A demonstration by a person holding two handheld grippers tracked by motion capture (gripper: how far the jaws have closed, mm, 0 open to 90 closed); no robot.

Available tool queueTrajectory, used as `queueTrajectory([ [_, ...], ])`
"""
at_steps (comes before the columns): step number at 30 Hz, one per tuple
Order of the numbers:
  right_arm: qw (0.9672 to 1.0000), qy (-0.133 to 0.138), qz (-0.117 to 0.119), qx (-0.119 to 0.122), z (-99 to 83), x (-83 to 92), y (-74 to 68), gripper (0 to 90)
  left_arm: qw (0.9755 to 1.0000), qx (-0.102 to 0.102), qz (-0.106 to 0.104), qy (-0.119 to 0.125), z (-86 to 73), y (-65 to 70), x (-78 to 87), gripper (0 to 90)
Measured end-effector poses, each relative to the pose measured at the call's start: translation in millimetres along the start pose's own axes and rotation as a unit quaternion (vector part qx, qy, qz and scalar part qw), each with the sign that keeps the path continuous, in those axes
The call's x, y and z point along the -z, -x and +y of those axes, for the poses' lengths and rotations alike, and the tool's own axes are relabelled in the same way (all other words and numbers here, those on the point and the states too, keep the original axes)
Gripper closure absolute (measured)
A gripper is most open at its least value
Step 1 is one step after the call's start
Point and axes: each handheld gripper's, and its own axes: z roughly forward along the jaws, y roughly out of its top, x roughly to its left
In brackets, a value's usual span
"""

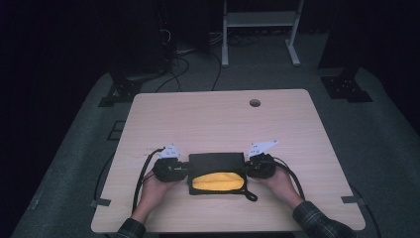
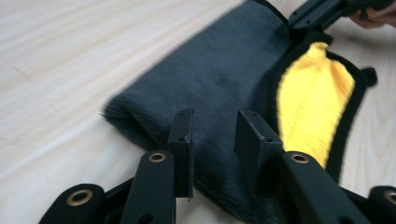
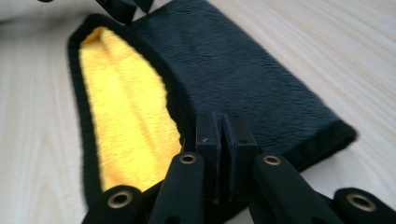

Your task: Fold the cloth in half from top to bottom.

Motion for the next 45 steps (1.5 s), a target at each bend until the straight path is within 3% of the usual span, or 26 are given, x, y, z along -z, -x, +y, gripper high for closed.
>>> queueTrajectory([
  [6,0.9994,-0.007,0.033,0.010,-7.2,9.5,-14.1,84.7,0.9996,-0.006,-0.024,-0.016,-12.7,16.4,6.9,67.0],
  [9,0.9987,-0.024,0.041,0.016,-13.1,12.0,-20.8,84.7,0.9993,-0.015,-0.021,-0.028,-17.0,22.9,9.2,66.3],
  [15,0.9979,-0.041,0.026,0.043,-21.6,9.8,-31.2,83.7,0.9986,-0.034,-0.004,-0.040,-22.3,31.4,5.4,62.8],
  [19,0.9985,-0.035,0.020,0.038,-20.3,13.1,-28.2,72.1,0.9985,-0.039,0.005,-0.038,-19.0,31.4,12.4,54.4],
  [22,0.9993,-0.023,0.008,0.028,-20.3,19.1,-23.4,62.3,0.9991,-0.032,0.010,-0.027,-20.2,30.6,19.7,46.1],
  [26,0.9997,-0.012,-0.018,0.014,-22.9,27.0,-14.8,46.3,0.9991,-0.023,0.018,-0.031,-27.4,27.2,28.1,32.5],
  [29,0.9994,-0.008,-0.034,0.000,-26.4,34.2,-9.1,35.2,0.9986,-0.021,0.037,-0.031,-34.0,24.8,35.0,22.9],
  [33,0.9971,-0.013,-0.073,-0.018,-31.4,43.1,-4.7,22.3,0.9972,-0.018,0.068,-0.027,-41.5,21.8,45.5,11.4],
  [38,0.9945,-0.010,-0.098,-0.036,-41.0,56.1,-0.3,13.1,0.9959,-0.007,0.088,-0.023,-52.1,18.2,58.7,7.2],
  [42,0.9911,-0.011,-0.125,-0.045,-52.1,66.4,2.2,11.8,0.9939,0.004,0.106,-0.029,-63.4,13.8,66.6,2.0],
  [45,0.9899,-0.011,-0.133,-0.048,-62.2,74.2,4.8,8.0,0.9924,0.009,0.116,-0.041,-72.3,9.8,71.3,0.4],
])
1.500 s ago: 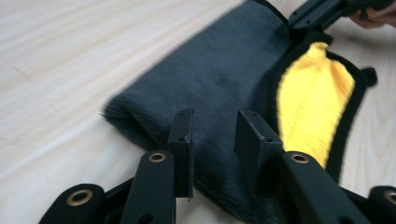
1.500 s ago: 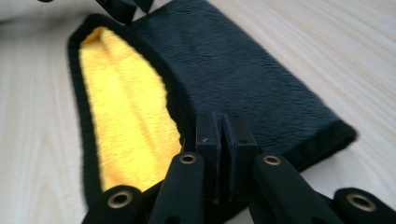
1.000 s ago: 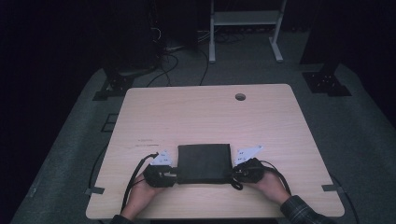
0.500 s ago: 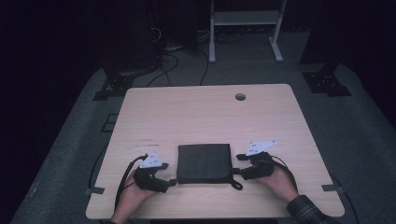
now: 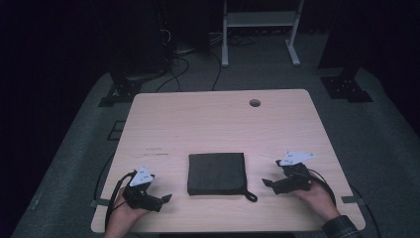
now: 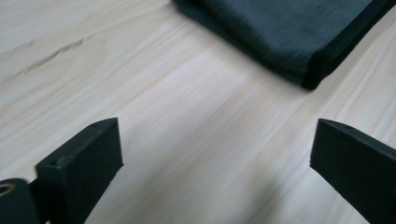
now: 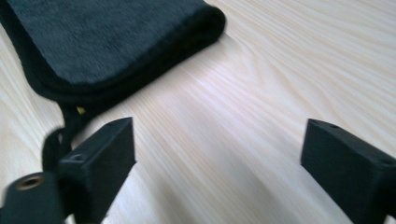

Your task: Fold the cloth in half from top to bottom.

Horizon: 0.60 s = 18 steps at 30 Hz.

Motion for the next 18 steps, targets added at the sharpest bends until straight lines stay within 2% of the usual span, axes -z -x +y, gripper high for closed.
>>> queueTrajectory([
  [5,0.9997,-0.003,-0.012,-0.021,-15.8,11.5,9.2,7.1,0.9999,-0.002,0.010,-0.009,-11.1,-2.8,2.8,0.4],
  [8,0.9993,-0.006,-0.021,-0.031,-23.9,17.0,13.6,1.8,0.9999,-0.001,0.015,-0.009,-14.5,-3.3,4.2,0.0],
  [10,0.9990,-0.009,-0.027,-0.033,-28.7,19.9,16.6,1.7,0.9998,-0.001,0.019,-0.009,-16.5,-4.3,4.7,0.0],
  [14,0.9973,-0.020,-0.058,-0.040,-37.7,23.4,21.2,1.7,0.9995,-0.001,0.023,-0.020,-20.6,-6.1,2.6,0.0],
  [18,0.9959,-0.032,-0.072,-0.046,-45.0,24.4,25.2,1.7,0.9997,-0.002,0.021,-0.014,-23.1,-7.4,1.3,0.0],
])
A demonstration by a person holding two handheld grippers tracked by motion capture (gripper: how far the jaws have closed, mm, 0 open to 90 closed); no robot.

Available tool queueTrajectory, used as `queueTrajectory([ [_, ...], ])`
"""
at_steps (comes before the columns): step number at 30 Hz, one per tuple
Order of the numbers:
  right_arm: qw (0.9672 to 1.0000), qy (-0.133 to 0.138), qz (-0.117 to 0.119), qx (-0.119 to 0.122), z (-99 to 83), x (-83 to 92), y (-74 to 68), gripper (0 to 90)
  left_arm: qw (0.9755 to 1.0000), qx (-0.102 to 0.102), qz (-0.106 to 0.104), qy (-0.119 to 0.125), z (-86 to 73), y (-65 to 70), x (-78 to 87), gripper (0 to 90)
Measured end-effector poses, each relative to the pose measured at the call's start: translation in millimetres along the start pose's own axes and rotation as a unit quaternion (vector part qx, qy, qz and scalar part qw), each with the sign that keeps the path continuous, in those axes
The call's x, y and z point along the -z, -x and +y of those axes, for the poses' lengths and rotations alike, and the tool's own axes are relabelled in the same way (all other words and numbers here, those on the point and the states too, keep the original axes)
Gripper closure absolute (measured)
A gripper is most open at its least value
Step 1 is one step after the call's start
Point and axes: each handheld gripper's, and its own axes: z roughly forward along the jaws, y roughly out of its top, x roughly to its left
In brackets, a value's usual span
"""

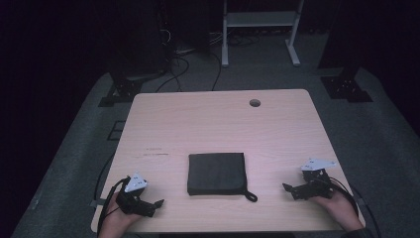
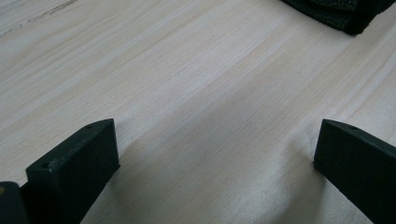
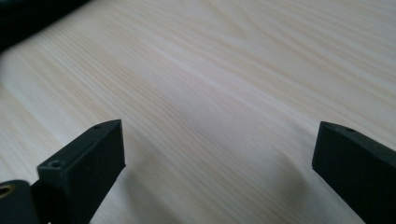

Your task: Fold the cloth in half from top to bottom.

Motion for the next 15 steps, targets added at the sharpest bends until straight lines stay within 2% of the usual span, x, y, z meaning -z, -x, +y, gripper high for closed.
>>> queueTrajectory([
  [2,1.0000,-0.008,-0.005,-0.003,-4.5,-0.4,2.2,1.5,1.0000,-0.002,-0.001,0.005,-1.1,-0.5,0.0,0.0],
  [7,0.9999,0.001,-0.001,-0.015,-9.1,0.0,5.9,1.1,1.0000,-0.002,-0.003,0.007,-1.7,-0.7,-0.2,0.0],
  [15,0.9999,0.002,0.000,-0.014,-9.4,-0.1,6.2,1.1,1.0000,-0.002,-0.003,0.007,-0.2,-0.1,-1.5,0.0],
])
